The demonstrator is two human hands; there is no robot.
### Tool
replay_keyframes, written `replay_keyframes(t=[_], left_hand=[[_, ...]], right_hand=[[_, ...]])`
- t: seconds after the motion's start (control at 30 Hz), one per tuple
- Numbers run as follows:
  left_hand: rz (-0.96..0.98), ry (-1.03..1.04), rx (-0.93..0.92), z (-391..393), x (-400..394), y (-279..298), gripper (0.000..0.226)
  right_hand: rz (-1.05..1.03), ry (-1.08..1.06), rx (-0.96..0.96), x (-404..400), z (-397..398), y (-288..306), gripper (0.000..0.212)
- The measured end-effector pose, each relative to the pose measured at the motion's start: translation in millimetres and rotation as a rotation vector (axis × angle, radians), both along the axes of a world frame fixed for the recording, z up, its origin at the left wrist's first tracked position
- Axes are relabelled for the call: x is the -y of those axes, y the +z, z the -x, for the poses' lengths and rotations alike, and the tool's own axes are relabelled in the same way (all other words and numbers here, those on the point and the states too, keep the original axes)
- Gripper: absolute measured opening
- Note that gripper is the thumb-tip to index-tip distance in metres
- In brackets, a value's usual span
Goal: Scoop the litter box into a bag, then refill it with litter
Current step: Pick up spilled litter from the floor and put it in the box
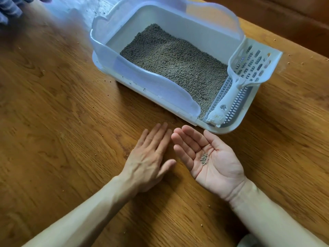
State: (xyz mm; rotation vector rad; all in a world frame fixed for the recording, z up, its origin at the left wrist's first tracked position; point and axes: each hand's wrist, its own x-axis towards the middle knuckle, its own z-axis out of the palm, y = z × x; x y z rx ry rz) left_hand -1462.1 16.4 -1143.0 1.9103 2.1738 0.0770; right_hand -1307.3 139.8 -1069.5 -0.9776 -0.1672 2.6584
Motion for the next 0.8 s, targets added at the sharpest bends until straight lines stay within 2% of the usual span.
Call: replay_keyframes(t=[0.1,0.2,0.3,0.37,0.47,0.63,0.8], left_hand=[[0.015,0.072,-0.002,14,-4,1,0.081],[0.015,-0.08,0.034,11,2,2,0.073],[-0.101,-0.188,0.125,6,11,9,0.053],[-0.193,-0.187,0.152,7,11,14,0.044],[-0.19,-0.129,0.121,7,-2,15,0.054],[-0.003,-0.312,0.027,-5,-12,1,0.069],[-0.04,-0.365,0.017,16,36,17,0.056]], right_hand=[[0.003,-0.015,-0.007,-2,-1,0,0.05],[0.003,-0.013,-0.005,-2,-1,-1,0.05],[0.005,-0.024,-0.015,-5,-4,-2,0.052],[0.001,-0.038,-0.031,-9,-6,-2,0.051],[-0.018,-0.035,-0.046,-13,-10,-4,0.051],[-0.042,-0.014,-0.082,-17,-11,-7,0.054],[-0.046,-0.057,-0.063,-15,-9,-5,0.053]])
